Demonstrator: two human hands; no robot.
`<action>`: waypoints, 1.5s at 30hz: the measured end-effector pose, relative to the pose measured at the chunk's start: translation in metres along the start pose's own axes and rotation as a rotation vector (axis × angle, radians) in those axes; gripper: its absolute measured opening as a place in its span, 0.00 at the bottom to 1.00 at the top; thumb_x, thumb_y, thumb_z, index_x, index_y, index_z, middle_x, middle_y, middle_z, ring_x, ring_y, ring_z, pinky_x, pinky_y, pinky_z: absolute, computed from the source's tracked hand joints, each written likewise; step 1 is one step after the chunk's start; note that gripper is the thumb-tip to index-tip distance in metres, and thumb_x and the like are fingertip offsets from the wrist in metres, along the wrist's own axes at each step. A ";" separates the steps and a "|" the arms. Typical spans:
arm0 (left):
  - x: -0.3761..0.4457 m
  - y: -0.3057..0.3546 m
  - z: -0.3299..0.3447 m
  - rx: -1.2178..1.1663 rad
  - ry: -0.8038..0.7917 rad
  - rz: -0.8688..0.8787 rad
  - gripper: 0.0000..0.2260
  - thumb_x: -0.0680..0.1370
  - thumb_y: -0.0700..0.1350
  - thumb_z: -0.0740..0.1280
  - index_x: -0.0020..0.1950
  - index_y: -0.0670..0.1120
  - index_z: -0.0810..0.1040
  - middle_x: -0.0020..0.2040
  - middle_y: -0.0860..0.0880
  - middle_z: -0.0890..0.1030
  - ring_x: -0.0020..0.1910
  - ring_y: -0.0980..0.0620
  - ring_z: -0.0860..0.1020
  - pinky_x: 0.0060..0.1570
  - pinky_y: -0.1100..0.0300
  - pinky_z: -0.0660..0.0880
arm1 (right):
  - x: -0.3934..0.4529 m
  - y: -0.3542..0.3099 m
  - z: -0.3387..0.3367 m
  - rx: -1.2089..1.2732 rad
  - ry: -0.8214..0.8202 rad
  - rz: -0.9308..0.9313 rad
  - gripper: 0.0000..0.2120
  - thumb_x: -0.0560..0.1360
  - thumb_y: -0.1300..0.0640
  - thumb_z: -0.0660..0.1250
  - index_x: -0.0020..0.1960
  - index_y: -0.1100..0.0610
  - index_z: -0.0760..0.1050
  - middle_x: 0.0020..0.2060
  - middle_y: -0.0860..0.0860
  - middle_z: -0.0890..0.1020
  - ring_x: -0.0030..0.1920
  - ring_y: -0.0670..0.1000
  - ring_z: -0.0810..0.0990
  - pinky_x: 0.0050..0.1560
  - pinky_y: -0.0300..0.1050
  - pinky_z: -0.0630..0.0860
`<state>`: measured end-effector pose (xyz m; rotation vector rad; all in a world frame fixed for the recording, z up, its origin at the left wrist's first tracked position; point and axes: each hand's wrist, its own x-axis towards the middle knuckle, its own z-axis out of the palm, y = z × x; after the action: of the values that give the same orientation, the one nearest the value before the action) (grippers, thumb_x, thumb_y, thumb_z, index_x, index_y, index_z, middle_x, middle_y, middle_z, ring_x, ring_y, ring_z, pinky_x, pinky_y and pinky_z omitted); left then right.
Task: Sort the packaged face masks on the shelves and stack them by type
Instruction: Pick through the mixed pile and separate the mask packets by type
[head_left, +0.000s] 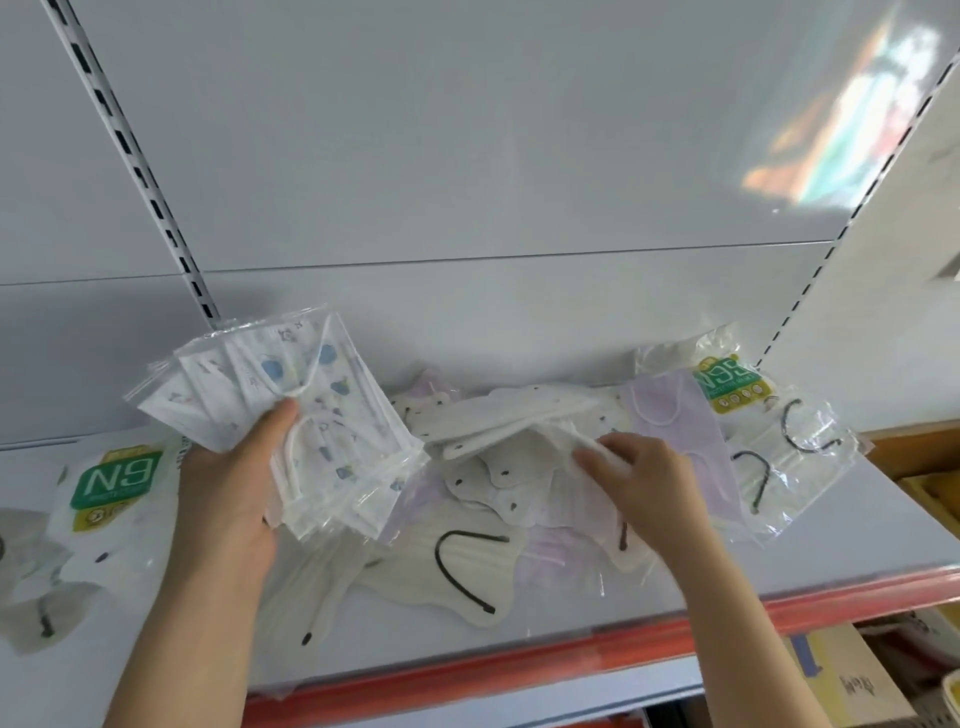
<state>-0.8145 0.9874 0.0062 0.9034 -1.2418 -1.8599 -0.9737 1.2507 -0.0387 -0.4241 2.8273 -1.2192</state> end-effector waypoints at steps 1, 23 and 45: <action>0.000 0.000 0.000 0.015 -0.020 0.014 0.18 0.76 0.44 0.75 0.66 0.51 0.81 0.57 0.52 0.86 0.55 0.53 0.85 0.56 0.51 0.80 | 0.003 -0.001 -0.012 0.085 -0.002 0.015 0.12 0.76 0.47 0.71 0.38 0.53 0.81 0.28 0.48 0.80 0.25 0.43 0.77 0.29 0.38 0.70; -0.035 -0.013 0.058 0.339 -0.633 -0.164 0.20 0.75 0.49 0.74 0.66 0.48 0.79 0.57 0.48 0.86 0.57 0.49 0.84 0.64 0.47 0.77 | 0.036 -0.113 -0.003 0.095 -0.008 -0.160 0.27 0.73 0.29 0.62 0.45 0.54 0.78 0.33 0.48 0.80 0.35 0.49 0.79 0.39 0.45 0.76; -0.040 -0.026 0.033 0.645 -0.615 0.137 0.19 0.75 0.37 0.75 0.63 0.52 0.79 0.53 0.54 0.87 0.54 0.55 0.85 0.51 0.61 0.81 | 0.004 -0.095 0.031 0.961 -0.501 -0.229 0.19 0.67 0.62 0.79 0.55 0.58 0.78 0.45 0.53 0.87 0.46 0.52 0.86 0.40 0.42 0.80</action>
<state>-0.8275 1.0432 -0.0019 0.5282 -2.3029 -1.6947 -0.9513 1.1654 0.0086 -0.8179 1.5677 -1.9543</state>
